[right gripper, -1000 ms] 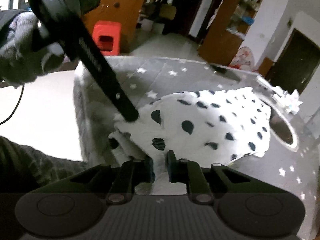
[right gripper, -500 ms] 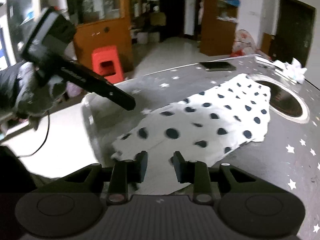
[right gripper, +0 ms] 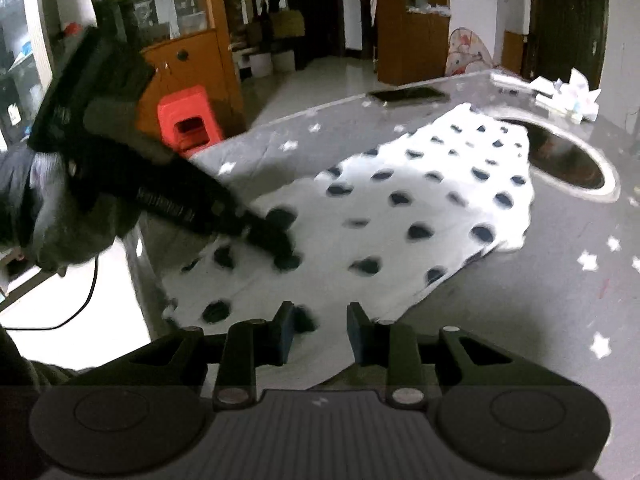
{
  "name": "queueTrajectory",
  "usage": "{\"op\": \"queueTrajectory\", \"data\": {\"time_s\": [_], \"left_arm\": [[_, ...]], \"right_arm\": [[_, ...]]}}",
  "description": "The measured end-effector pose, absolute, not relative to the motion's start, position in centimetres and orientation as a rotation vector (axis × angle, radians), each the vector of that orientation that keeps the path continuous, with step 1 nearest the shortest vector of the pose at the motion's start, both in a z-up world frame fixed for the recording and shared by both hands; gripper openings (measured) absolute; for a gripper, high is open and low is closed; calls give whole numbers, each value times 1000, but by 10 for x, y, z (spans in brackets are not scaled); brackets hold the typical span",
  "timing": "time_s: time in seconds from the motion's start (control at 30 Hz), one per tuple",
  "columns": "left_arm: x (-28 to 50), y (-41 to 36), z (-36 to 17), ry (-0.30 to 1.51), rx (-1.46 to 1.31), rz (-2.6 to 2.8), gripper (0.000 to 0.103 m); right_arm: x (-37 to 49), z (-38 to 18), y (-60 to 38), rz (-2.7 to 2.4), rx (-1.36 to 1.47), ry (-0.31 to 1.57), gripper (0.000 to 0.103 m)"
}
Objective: Fold clothes
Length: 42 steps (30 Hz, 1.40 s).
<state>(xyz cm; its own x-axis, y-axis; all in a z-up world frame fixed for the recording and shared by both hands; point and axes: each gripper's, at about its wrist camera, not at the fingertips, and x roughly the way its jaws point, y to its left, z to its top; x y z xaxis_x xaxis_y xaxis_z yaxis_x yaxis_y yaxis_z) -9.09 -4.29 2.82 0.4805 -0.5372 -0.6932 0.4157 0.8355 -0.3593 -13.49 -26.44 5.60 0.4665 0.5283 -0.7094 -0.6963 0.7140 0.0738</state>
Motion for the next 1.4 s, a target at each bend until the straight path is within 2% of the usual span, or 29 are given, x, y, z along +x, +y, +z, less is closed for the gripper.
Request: {"op": "queueTrajectory", "data": {"time_s": [0.27, 0.53, 0.7, 1.4], "left_arm": [[-81, -50, 51, 814, -152, -627, 10], [-65, -53, 23, 912, -124, -619, 10], [-63, -55, 33, 854, -95, -637, 13], [-54, -54, 17, 886, -109, -685, 14]], "right_arm": [[-53, 69, -270, 659, -199, 756, 28], [25, 46, -258, 589, -181, 816, 28], [66, 40, -246, 576, -174, 827, 28], [174, 18, -216, 468, -118, 811, 29]]}}
